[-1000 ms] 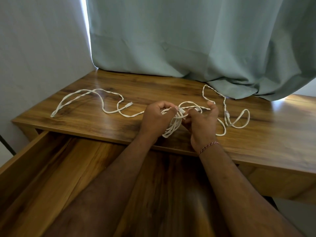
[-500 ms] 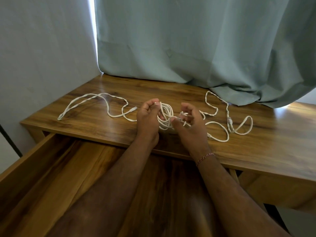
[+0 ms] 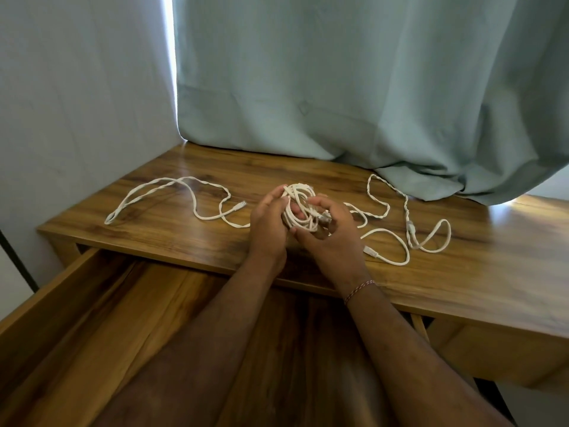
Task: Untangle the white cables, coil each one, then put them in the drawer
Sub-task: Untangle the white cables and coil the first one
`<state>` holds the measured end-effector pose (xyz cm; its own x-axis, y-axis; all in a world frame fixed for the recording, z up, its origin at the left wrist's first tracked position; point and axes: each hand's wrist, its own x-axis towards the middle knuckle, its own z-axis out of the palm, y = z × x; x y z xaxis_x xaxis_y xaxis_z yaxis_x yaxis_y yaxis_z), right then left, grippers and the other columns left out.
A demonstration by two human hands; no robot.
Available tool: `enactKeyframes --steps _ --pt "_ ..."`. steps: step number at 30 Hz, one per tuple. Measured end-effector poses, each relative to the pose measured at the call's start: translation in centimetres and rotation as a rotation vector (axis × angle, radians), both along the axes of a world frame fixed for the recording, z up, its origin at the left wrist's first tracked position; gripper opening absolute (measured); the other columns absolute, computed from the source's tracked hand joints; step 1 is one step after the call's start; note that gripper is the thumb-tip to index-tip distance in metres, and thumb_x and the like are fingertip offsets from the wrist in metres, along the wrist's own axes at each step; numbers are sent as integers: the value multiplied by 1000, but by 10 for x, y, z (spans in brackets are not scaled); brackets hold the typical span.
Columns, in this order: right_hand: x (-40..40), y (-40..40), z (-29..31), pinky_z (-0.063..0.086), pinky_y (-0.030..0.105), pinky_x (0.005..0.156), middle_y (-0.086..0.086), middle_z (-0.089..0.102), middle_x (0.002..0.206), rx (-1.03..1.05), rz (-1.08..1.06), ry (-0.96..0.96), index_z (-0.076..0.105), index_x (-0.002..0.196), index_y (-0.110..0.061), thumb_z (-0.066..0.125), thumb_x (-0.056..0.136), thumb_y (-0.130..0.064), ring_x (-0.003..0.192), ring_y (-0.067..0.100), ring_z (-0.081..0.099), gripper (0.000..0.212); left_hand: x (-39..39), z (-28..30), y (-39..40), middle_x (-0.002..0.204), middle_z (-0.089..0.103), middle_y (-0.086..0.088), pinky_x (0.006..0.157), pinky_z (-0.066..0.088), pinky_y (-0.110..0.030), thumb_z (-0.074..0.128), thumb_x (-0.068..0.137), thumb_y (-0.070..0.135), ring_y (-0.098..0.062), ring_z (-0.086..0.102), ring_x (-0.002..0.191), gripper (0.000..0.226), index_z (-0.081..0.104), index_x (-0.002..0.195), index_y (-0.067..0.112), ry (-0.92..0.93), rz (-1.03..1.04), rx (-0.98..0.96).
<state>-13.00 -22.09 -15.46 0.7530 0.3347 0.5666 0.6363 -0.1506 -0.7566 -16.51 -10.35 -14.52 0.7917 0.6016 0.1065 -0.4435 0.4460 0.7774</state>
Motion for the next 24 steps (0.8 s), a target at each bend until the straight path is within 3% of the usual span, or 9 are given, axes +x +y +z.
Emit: enactKeyframes --steps 3,5,6,9,12,16,19,21,24 --pt "6 12 5 41 15 105 -13 64 120 24 -72 -83 71 102 -33 91 73 -15 127 0 53 39 6 -3 -4 108 76 -10 89 57 -39 51 102 24 -23 72 99 29 71 121 14 56 33 156" --pt "14 18 7 43 17 105 -8 66 122 34 -91 -35 72 95 -34 91 73 -13 126 1 55 36 10 -2 6 127 68 -8 101 53 -31 56 97 37 -18 65 112 39 67 130 20 187 149 385" --pt "19 21 8 45 19 105 -5 66 124 21 -98 -16 72 93 -35 90 73 -14 125 3 56 34 7 0 16 134 62 -8 103 49 -28 57 97 37 -17 59 116 47 61 139 18 283 247 564" --pt "44 30 15 42 11 93 -4 66 129 -125 -101 15 72 91 -34 88 74 -18 117 6 59 29 -8 4 57 135 56 -9 108 39 -48 50 88 39 -29 48 126 62 50 147 17 502 588 1239" --pt "67 39 21 42 16 92 -4 63 127 -329 -16 12 76 97 -27 85 75 -16 113 9 59 26 -16 -6 86 136 53 -10 107 32 -54 48 89 35 -32 44 130 54 51 141 20 706 602 1646" --pt "88 53 23 43 23 98 -3 55 121 -519 97 -109 73 98 -27 79 76 -14 113 14 58 26 -7 -20 88 130 56 -8 104 31 -55 50 91 23 -31 47 125 40 57 130 19 719 525 1785" --pt "103 67 29 40 24 101 2 54 130 -610 97 -143 73 101 -26 74 78 -10 124 21 55 29 -4 -20 87 129 57 -9 105 33 -58 51 89 22 -31 47 125 41 59 129 18 705 517 1797" --pt "111 73 35 38 27 108 7 45 150 -744 62 -185 72 117 -23 70 81 -6 138 27 46 40 -5 -20 87 132 56 -9 107 33 -58 51 91 21 -31 46 127 42 58 132 18 714 495 1768" --pt "114 75 44 36 40 119 5 16 171 -921 22 -283 54 146 -27 66 86 -4 151 32 28 65 -4 -20 86 136 56 -7 107 32 -56 50 93 23 -30 46 129 46 54 138 19 734 437 1768"
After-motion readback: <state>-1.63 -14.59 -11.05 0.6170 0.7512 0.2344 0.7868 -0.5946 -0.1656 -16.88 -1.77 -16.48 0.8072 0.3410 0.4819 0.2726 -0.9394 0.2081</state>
